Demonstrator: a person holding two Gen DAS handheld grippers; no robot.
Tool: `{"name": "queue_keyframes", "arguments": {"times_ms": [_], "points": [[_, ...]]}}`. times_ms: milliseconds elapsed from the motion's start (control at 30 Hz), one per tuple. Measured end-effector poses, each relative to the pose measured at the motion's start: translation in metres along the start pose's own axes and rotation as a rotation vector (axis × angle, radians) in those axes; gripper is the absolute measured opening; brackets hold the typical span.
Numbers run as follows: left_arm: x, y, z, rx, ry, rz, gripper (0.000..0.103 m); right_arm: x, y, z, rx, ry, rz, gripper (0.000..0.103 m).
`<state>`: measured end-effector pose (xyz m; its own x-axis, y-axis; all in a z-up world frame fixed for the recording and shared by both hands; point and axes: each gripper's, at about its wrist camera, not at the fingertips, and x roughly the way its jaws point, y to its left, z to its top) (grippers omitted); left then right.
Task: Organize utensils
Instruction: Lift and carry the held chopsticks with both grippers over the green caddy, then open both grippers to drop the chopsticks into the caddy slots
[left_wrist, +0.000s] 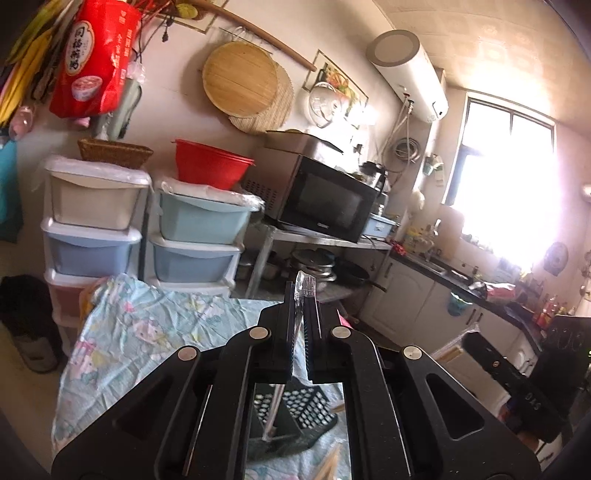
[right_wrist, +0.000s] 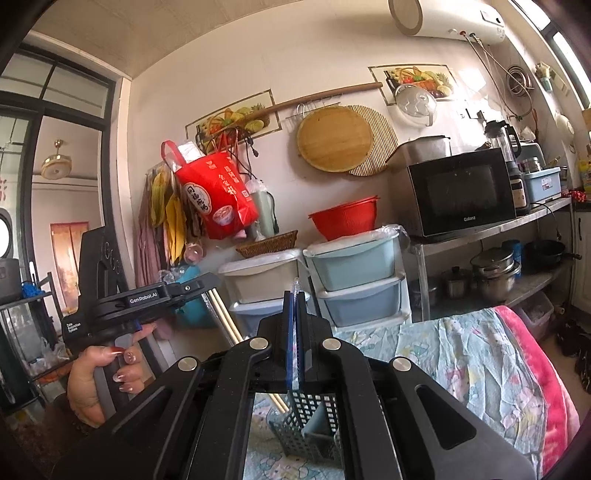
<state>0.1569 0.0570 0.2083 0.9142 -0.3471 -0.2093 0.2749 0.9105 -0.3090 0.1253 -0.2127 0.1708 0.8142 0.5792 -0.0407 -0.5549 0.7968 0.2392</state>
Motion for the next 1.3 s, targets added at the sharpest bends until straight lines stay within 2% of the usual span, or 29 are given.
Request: {"name": "queue_keyframes", "arguments": {"times_ms": [200, 600, 1200, 1300], "points": [[0.012, 0.010, -0.003, 0.014, -0.004, 0.054, 0.002, 0.015, -0.010, 0.000, 0.022, 0.029, -0.003, 0.002], [0.040, 0.037, -0.030, -0.027, 0.037, 0.087, 0.002, 0.032, -0.020, -0.006, 0.059, 0.063, -0.016, 0.002], [0.055, 0.058, -0.082, -0.067, 0.144, 0.129, 0.002, 0.052, -0.046, -0.054, 0.187, 0.182, -0.076, 0.002], [0.053, 0.059, -0.088, -0.070, 0.153, 0.136, 0.016, 0.049, -0.053, -0.060, 0.207, 0.189, -0.089, 0.005]]}}
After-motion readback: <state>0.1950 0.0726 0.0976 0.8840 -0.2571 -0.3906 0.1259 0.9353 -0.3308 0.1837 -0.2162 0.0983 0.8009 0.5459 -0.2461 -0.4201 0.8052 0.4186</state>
